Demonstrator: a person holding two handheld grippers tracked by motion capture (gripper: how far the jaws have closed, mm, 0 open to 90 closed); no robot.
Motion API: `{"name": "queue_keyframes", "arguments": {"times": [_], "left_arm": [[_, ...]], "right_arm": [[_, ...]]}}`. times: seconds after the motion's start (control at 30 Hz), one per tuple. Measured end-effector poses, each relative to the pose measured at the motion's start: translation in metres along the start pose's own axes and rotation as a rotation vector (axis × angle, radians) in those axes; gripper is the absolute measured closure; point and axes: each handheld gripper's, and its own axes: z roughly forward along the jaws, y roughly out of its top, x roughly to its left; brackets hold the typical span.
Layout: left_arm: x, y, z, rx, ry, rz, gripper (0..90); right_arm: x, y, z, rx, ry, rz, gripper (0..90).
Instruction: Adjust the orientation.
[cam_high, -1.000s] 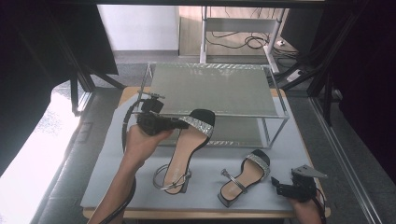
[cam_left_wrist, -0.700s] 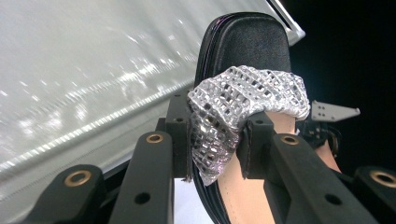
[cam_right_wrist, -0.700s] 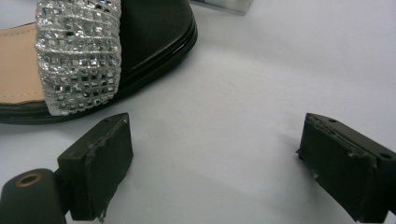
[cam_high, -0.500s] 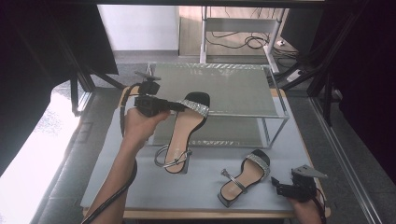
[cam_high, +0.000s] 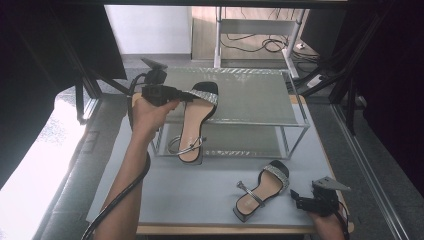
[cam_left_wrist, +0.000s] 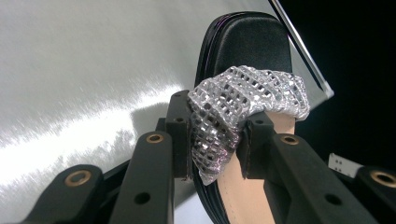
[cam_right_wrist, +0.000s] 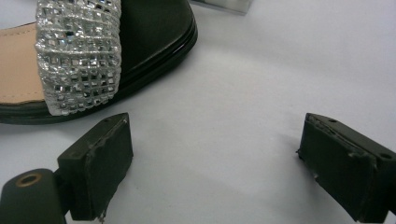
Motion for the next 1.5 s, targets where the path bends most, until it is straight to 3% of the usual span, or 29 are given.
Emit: {"name": "queue_keyframes", "arguments": {"times": [0.37, 0.73, 1.07, 1.5], "left_arm": [[0.012, 0.031, 0.014, -0.005, 0.036, -0.076, 70.0], [0.025, 0.057, 0.022, -0.019, 0.050, -0.124, 70.0], [0.030, 0.075, 0.030, -0.036, 0.064, -0.137, 69.9], [0.040, 0.100, 0.037, -0.055, 0.115, -0.135, 69.9]], "right_arm": [[0.000, 0.000, 0.000, -0.001, 0.001, -0.004, 9.6], [0.000, 0.000, 0.000, -0.001, 0.003, -0.003, 9.6], [0.000, 0.000, 0.000, -0.001, 0.003, -0.003, 9.6], [-0.001, 0.000, 0.000, 0.000, 0.005, -0.004, 9.7]]}}
